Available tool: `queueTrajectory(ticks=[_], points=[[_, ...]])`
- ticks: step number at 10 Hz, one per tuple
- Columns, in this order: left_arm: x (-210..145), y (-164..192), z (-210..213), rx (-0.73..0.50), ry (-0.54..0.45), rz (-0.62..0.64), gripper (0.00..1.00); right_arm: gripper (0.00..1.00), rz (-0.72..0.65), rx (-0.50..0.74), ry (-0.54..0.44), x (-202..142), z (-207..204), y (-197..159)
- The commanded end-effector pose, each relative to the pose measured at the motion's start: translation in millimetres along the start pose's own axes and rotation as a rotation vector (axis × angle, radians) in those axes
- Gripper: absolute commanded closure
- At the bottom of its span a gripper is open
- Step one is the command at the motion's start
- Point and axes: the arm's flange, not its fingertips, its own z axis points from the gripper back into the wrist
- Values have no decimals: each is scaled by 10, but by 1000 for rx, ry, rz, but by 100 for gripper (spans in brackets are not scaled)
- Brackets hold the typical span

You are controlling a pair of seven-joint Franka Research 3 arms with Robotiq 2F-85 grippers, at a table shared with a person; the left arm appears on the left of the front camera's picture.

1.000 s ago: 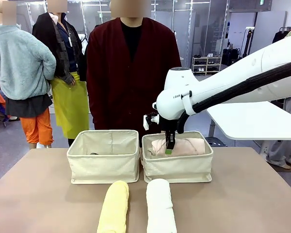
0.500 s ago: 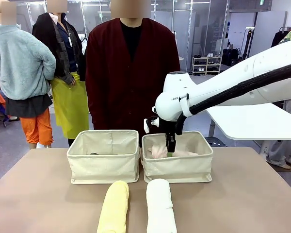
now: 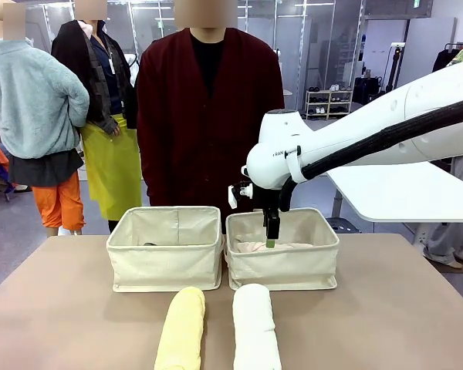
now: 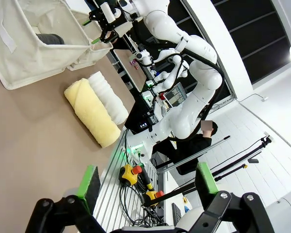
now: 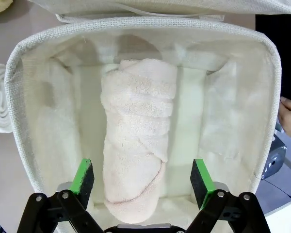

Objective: Divide the towels into two baskets.
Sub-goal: Pick up one hotel-folded towel from the bottom of the table and place it in the Fabric basket indicated by the person.

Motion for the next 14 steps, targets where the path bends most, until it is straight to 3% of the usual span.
queueTrajectory(ticks=[1, 9, 14], points=[[-6, -50, 37, 7, 12, 3, 0, 0, 1, -2, -2, 5, -7, -1], [-6, -50, 37, 7, 12, 3, 0, 2, 0, 1, 0, -1, -8, 0], [-6, -50, 37, 7, 12, 3, 0, 0, -167, 98, -299, -906, 963, 735]])
